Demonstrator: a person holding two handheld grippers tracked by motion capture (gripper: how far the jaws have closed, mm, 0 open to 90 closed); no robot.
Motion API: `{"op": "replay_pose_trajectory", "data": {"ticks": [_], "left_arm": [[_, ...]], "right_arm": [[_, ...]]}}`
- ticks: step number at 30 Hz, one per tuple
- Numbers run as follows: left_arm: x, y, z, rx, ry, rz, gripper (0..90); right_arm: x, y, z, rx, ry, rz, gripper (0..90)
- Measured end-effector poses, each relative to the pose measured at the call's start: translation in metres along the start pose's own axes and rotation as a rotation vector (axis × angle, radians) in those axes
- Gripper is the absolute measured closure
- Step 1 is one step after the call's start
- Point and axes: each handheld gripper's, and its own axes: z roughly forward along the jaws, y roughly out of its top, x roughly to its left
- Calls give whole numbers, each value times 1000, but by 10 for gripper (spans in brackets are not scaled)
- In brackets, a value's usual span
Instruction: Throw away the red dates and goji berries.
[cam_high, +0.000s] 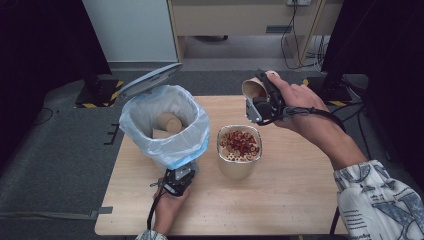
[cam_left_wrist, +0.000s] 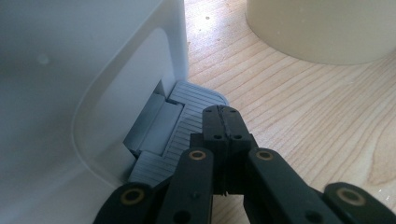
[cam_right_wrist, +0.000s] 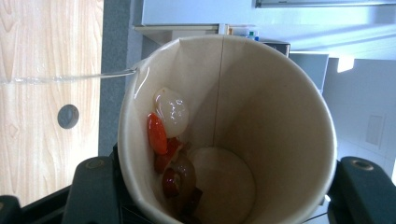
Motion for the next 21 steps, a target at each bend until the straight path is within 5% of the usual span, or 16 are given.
{"op": "replay_pose_trajectory", "data": {"ticks": [4, 5, 6, 7, 8, 21], "left_arm": [[0, 0, 0, 0, 0, 2, 895], [0, 0, 0, 1, 0, 3, 895], [0, 0, 0, 0, -1, 2, 895], [0, 0, 0, 0, -1, 2, 895], [0, 0, 0, 0, -1, 2, 895], [0, 0, 0, 1, 0, 3, 894]], "right_arm": [[1, 2, 0, 13, -10, -38, 362], [2, 4, 0, 18, -16, -70, 363], [6, 5, 1, 48, -36, -165, 365], [6, 5, 1, 48, -36, -165, 365], [8, 5, 2, 63, -46, -217, 366], [7, 1, 2, 65, -46, -197, 367]]}}
